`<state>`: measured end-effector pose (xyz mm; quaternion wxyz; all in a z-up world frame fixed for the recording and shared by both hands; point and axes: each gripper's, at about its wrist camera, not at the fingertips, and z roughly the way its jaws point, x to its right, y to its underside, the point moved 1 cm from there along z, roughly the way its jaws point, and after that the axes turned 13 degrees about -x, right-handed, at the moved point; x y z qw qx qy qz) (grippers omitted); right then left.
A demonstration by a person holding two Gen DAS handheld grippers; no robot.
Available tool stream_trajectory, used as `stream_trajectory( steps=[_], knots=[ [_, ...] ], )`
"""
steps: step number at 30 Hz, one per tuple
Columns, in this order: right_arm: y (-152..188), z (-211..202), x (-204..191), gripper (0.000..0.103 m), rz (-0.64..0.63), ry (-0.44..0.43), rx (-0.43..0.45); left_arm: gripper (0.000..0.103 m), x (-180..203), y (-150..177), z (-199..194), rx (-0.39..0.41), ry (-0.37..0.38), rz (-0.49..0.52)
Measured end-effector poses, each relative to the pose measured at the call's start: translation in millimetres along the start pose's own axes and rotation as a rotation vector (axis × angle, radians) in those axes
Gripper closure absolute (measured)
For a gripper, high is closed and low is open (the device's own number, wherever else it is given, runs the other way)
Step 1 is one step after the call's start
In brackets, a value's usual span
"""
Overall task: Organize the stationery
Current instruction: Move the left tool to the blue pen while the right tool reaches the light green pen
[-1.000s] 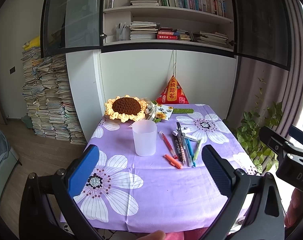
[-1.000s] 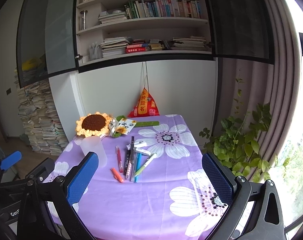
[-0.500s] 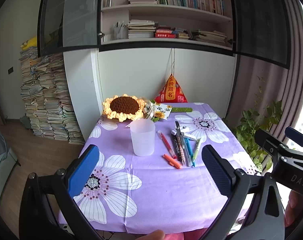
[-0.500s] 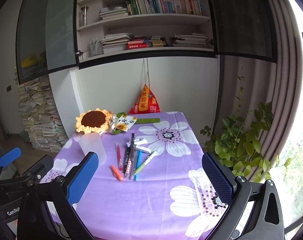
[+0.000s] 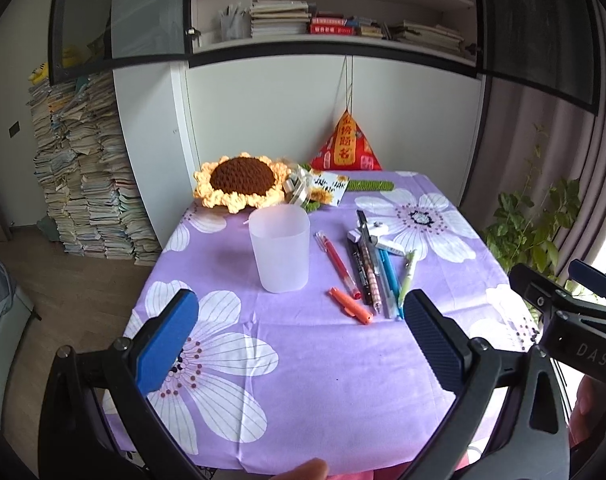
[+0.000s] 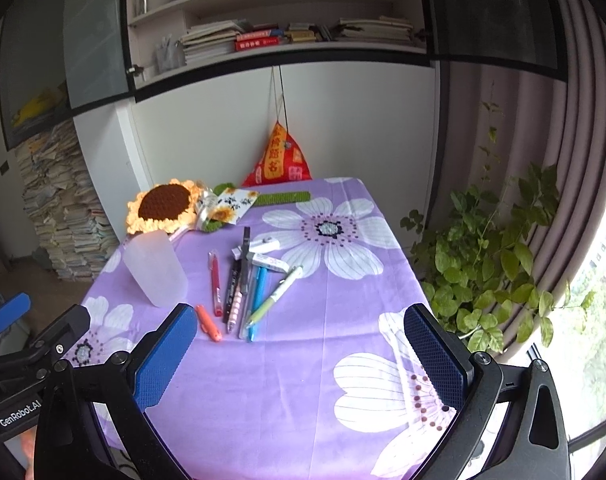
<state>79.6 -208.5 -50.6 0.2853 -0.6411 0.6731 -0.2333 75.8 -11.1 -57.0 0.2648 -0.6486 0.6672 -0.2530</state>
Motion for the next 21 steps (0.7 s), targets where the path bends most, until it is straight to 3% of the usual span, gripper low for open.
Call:
stream_trajectory(
  steps=[6,8,13,15,21],
  knots=[
    [-11,35,10,0.0,0.024,-0.022,-0.079,0.003,0,-8,34,-0.073,0.005,-0.008],
    [-13,48,15,0.008,0.03,-0.027,-0.11,0.004,2,-11,47,-0.104,0.023,-0.006],
    [-20,92,21,0.045,0.039,-0.097,-0.25,0.012,11,-21,78,-0.188,0.07,0.01],
    [-23,111,23,0.05,0.056,-0.134,-0.31,0.016,15,-26,91,-0.227,0.106,0.012],
    [-42,156,26,0.05,0.115,-0.248,-0.423,0.032,27,-45,116,-0.275,0.163,0.01]
  ],
)
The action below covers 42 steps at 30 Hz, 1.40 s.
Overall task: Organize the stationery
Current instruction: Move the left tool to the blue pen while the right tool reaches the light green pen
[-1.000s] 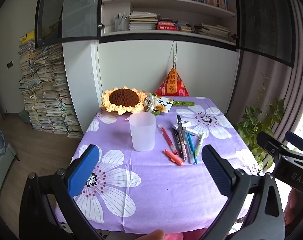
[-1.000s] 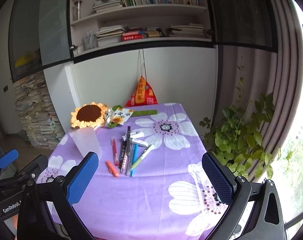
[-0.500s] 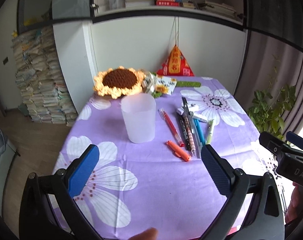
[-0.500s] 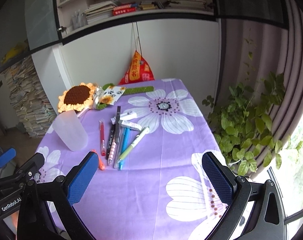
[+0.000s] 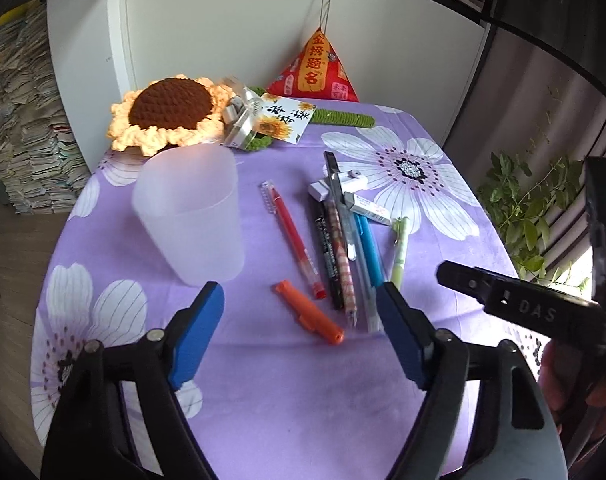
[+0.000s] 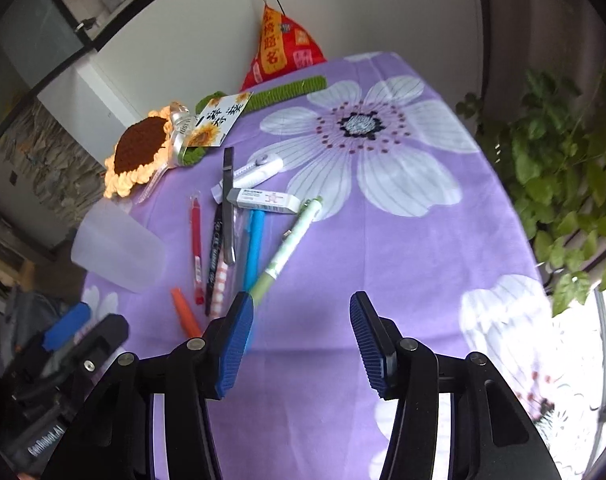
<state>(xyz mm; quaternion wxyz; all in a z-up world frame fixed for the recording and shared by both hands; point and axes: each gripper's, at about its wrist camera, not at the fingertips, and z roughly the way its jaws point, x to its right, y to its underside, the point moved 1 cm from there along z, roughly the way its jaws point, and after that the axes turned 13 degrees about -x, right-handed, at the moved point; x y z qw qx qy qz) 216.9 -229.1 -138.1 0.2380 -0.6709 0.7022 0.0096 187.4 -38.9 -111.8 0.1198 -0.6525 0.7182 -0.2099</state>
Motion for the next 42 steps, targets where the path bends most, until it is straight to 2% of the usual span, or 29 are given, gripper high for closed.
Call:
stream_trajectory(
  steps=[6,15,20,21,22,25,31,37,41,42],
  knots=[
    [-36,23,5,0.05,0.058,-0.008,-0.049,0.047,2,-14,19,-0.042,0.017,0.018],
    [-63,49,-1,0.051,0.067,0.038,-0.093,0.059,-7,-35,40,-0.087,0.018,-0.033],
    [-69,58,-6,0.059,0.05,0.076,-0.106,0.059,-5,-41,45,-0.093,0.016,-0.032],
    [-71,59,-7,0.063,0.046,0.083,-0.106,0.059,-5,-41,45,-0.097,0.019,-0.031],
    [-72,60,-8,0.07,0.04,0.093,-0.105,0.059,-5,-40,46,-0.102,0.02,-0.03],
    [-70,61,-7,0.089,0.017,0.101,-0.113,0.059,-4,-39,45,-0.107,0.021,-0.026],
    [-49,46,10,0.089,-0.011,0.1,-0.114,0.059,8,-36,38,-0.093,0.03,0.005],
    [-25,13,33,0.089,0.011,0.124,-0.055,0.059,51,-39,43,-0.079,0.068,0.122],
    [-16,4,44,0.089,0.035,0.107,-0.042,0.074,60,-47,63,-0.125,0.141,0.12],
    [-14,3,47,0.089,0.042,0.102,-0.039,0.074,60,-49,68,-0.131,0.151,0.11]
  ],
)
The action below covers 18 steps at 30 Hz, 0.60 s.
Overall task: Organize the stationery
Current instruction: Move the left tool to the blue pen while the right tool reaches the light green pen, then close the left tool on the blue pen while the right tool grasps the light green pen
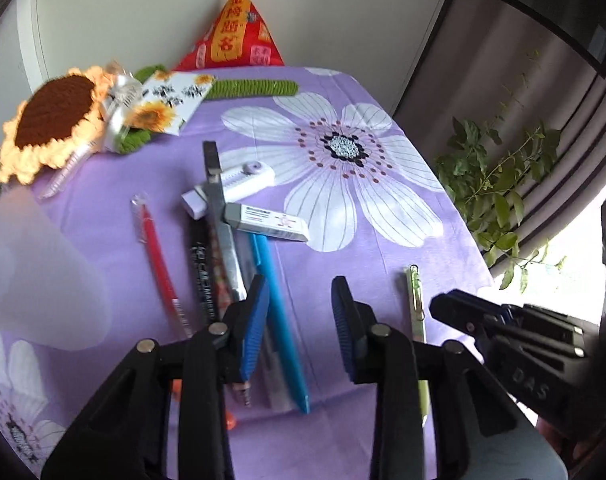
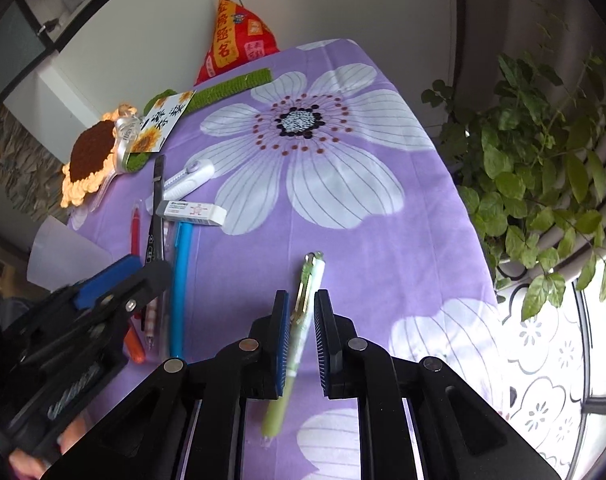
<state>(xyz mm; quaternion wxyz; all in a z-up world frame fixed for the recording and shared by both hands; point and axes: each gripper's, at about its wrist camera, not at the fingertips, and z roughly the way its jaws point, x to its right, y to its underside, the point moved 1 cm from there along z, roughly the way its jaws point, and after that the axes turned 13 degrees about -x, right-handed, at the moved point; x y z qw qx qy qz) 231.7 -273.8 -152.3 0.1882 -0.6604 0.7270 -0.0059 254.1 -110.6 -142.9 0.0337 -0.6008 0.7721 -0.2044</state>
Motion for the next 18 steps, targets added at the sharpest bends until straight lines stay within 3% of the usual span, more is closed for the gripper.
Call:
stream_trajectory(
  steps=[4,12,18],
  knots=[
    [5,-1,12,0.09,0.02,-0.016,0.01,0.076,3,-4,5,-0.003,0.006,0.007],
    [4,3,18,0.089,0.02,-0.081,0.012,0.076,2,-6,17,-0.055,-0.052,0.001],
    [6,-1,19,0.089,0.018,-0.071,0.03,0.076,4,-7,22,-0.066,-0.073,0.013]
  ],
)
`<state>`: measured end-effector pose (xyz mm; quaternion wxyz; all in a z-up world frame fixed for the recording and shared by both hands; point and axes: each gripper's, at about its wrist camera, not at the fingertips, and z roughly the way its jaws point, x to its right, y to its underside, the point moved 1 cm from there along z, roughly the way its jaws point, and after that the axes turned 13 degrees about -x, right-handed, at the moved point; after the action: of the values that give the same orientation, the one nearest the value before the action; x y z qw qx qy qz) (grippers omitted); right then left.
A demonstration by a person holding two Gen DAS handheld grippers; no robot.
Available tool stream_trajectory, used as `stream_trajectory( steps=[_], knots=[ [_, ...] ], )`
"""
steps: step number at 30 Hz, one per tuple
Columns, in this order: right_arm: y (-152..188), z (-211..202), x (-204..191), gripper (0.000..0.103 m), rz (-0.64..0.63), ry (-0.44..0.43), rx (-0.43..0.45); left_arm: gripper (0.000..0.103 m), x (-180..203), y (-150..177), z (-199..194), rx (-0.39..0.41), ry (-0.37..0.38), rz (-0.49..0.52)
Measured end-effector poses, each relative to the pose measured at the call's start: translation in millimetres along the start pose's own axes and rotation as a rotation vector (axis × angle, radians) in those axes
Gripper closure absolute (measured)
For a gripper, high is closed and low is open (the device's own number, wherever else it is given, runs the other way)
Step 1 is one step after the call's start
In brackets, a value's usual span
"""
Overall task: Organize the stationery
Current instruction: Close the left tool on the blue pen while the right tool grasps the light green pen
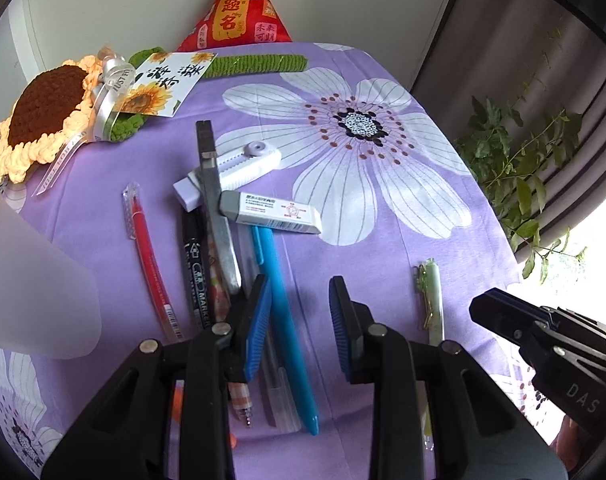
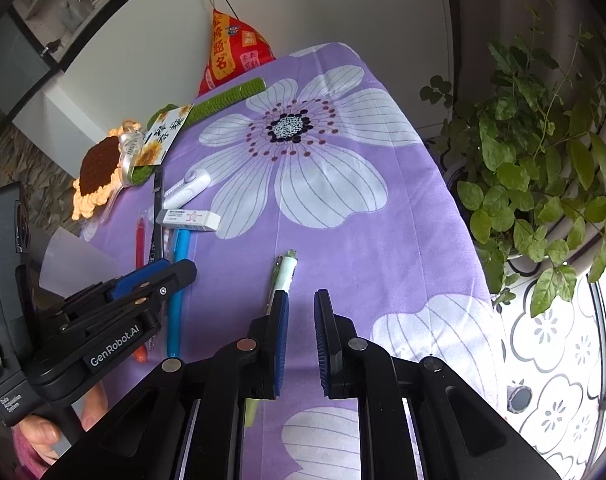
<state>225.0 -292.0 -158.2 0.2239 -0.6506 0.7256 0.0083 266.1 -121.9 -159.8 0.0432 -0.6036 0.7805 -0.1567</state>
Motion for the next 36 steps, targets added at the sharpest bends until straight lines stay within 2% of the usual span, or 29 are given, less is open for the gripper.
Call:
stream_trajectory(
  steps=[5,6,10,11,13,16,21,25,28,29,30,31,33,36],
  knots=[
    [1,3,1,0.089,0.008,-0.004,-0.011,0.077,5,-5,9,-0.006,-0.045,0.014],
    [1,4,1,0.089,0.007,-0.005,-0.013,0.076,5,-4,12,-0.028,-0.028,0.016],
    [2,4,-1,0.089,0.004,0.001,-0.013,0.078,16,4,11,-0.025,-0.019,0.065],
    [1,4,-1,0.089,0.004,0.004,-0.012,0.085,18,7,11,-0.025,-0.032,0.072],
    [1,4,-2,0.089,0.007,0.006,-0.012,0.088,19,11,11,-0.015,-0.042,0.058],
    [1,3,-3,0.089,0.005,0.007,-0.012,0.095,19,20,9,-0.025,-0.019,0.067],
    [1,0,-3,0.089,0.0,0.021,-0.013,0.095,20,47,1,-0.073,0.034,0.124],
    [2,0,-3,0.089,0.004,0.021,-0.012,0.095,16,72,-7,-0.087,0.027,0.156],
    [0,3,-6,0.089,0.002,0.023,-0.022,0.094,16,79,-9,-0.083,0.003,0.17],
    [0,4,-8,0.088,0.001,0.023,-0.025,0.094,17,79,-11,-0.075,-0.007,0.171],
    [-1,5,-11,0.082,-0.001,0.023,-0.027,0.094,17,78,-12,-0.068,-0.011,0.172],
    [-2,6,-13,0.07,-0.003,0.025,-0.029,0.094,18,77,-17,-0.048,-0.011,0.177],
    [-4,7,-16,0.06,-0.005,0.03,-0.026,0.089,19,74,-22,-0.029,0.001,0.183],
    [-9,9,-17,0.06,0.004,0.052,-0.024,0.085,19,62,-21,-0.01,0.001,0.166]
  ],
)
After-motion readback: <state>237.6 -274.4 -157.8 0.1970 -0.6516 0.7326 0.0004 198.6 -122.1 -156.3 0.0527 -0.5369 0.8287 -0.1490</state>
